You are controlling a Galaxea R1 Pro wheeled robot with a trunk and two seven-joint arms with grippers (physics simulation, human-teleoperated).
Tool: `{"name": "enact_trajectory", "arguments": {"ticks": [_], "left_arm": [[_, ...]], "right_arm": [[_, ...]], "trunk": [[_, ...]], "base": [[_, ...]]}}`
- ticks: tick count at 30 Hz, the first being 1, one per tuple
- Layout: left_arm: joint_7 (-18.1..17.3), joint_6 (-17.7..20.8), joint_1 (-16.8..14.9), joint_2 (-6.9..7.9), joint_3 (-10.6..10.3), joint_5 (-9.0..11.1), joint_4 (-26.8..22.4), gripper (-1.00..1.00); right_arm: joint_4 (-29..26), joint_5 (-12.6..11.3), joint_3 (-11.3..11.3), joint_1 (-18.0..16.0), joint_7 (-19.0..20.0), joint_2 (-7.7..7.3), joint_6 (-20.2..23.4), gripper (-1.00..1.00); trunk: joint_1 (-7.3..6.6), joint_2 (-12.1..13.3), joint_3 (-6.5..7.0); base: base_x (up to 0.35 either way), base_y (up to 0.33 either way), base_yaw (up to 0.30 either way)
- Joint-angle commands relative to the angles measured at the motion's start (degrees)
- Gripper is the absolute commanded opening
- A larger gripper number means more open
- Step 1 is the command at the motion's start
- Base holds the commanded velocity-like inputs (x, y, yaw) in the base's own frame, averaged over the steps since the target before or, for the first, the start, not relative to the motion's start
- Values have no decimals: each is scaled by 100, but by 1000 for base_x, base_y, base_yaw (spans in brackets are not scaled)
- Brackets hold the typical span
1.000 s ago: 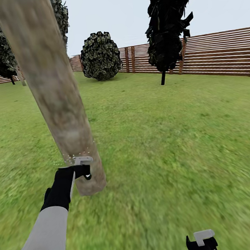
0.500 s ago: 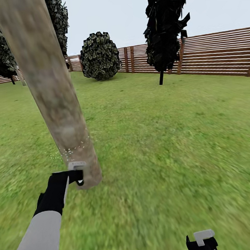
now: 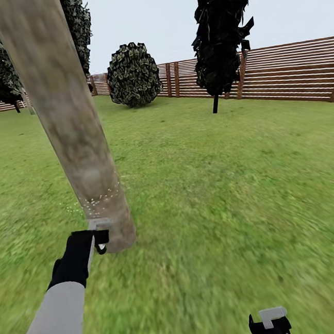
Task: In the garden, pick up the pesticide atomizer on the floor and spray pesticide onto both trees until each tree trunk is fully covered.
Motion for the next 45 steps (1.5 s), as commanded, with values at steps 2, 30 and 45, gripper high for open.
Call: {"name": "enact_trajectory", "arguments": {"ticks": [2, 30, 45], "left_arm": [[-56, 17, -3, 14, 58, -66, 37, -100], [495, -347, 419, 336, 286, -26, 482, -100], [511, -372, 447, 258, 633, -32, 576, -100]], "right_arm": [[3, 55, -44, -4, -19, 3, -21, 100], [7, 60, -44, -4, -19, -6, -17, 100], [15, 62, -44, -4, -19, 3, -16, 100]], "trunk": [[-1, -2, -5], [-1, -2, -5], [-1, -2, -5]], "base": [[0, 0, 0], [3, -97, 0], [169, -211, 166]]}}
